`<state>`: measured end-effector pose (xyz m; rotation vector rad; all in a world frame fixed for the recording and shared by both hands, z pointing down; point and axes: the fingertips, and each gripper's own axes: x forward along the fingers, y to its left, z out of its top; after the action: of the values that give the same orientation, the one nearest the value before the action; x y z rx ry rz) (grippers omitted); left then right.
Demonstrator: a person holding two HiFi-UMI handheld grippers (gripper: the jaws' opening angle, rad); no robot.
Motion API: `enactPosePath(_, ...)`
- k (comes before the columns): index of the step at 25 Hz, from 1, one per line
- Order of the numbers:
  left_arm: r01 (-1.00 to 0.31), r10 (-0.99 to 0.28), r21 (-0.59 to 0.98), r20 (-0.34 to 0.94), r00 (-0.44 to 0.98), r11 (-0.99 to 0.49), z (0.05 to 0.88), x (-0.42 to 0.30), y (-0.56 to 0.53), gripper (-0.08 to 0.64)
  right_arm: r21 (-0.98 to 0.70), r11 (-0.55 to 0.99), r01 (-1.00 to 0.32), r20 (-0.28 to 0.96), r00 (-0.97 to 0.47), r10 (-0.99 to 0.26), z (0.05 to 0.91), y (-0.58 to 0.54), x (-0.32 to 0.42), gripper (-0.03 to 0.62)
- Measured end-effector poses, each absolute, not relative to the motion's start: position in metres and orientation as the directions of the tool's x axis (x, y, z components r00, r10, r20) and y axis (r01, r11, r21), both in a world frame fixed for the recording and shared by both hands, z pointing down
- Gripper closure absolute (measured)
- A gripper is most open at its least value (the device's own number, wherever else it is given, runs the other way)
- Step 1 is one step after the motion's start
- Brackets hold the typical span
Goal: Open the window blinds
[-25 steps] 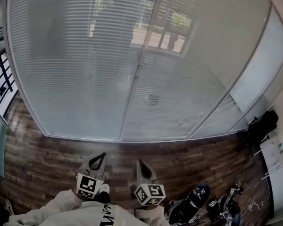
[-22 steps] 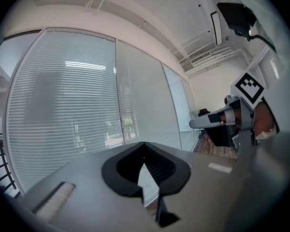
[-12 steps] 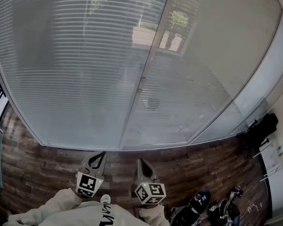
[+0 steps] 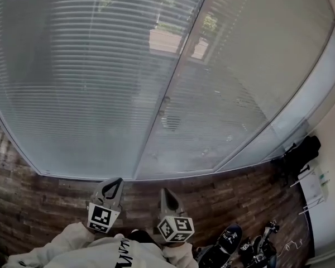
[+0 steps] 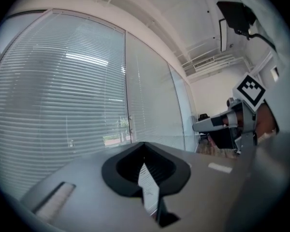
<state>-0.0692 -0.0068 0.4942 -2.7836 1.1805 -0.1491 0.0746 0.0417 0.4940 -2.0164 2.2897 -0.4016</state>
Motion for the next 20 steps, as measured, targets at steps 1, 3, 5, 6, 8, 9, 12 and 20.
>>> enactPosePath(1, -0.71, -0.721, -0.141, 0.046, 0.692, -0.69, 0.495, -0.069, -0.009, 0.56, -0.236, 0.109, -0.966, 0.124, -0.141, -0.982, 0.494, 0.038, 0.074, 0.591)
enactPosePath(3, -0.713, -0.724, -0.138, 0.049, 0.688, -0.687, 0.497, -0.07, -0.016, 0.56, -0.233, 0.114, -0.966, 0.127, -0.147, -0.981, 0.495, 0.03, 0.074, 0.591)
enactPosePath(5, -0.719, -0.73, -0.137, 0.051, 0.682, -0.681, 0.498, -0.069, -0.025, 0.56, -0.231, 0.123, -0.965, 0.128, -0.156, -0.979, 0.495, 0.02, 0.074, 0.591)
enactPosePath(6, -0.722, -0.732, -0.136, 0.052, 0.679, -0.679, 0.498, -0.069, -0.029, 0.56, -0.231, 0.128, -0.964, 0.127, -0.16, -0.979, 0.495, 0.015, 0.074, 0.591)
enactPosePath(8, -0.727, -0.738, -0.133, 0.057, 0.672, -0.673, 0.498, -0.068, -0.04, 0.56, -0.231, 0.138, -0.963, 0.12, -0.169, -0.978, 0.494, 0.003, 0.075, 0.591)
enactPosePath(9, -0.73, -0.741, -0.133, 0.06, 0.669, -0.67, 0.497, -0.067, -0.045, 0.56, -0.227, 0.143, -0.963, 0.117, -0.173, -0.978, 0.493, -0.003, 0.076, 0.591)
enactPosePath(12, -0.737, -0.749, -0.144, 0.067, 0.659, -0.661, 0.499, -0.062, -0.061, 0.56, -0.218, 0.158, -0.963, 0.116, -0.186, -0.976, 0.493, -0.022, 0.08, 0.591)
enactPosePath(20, -0.761, -0.776, -0.156, 0.083, 0.625, -0.629, 0.508, -0.041, -0.114, 0.56, -0.238, 0.207, -0.949, 0.114, -0.239, -0.964, 0.502, -0.089, 0.1, 0.591)
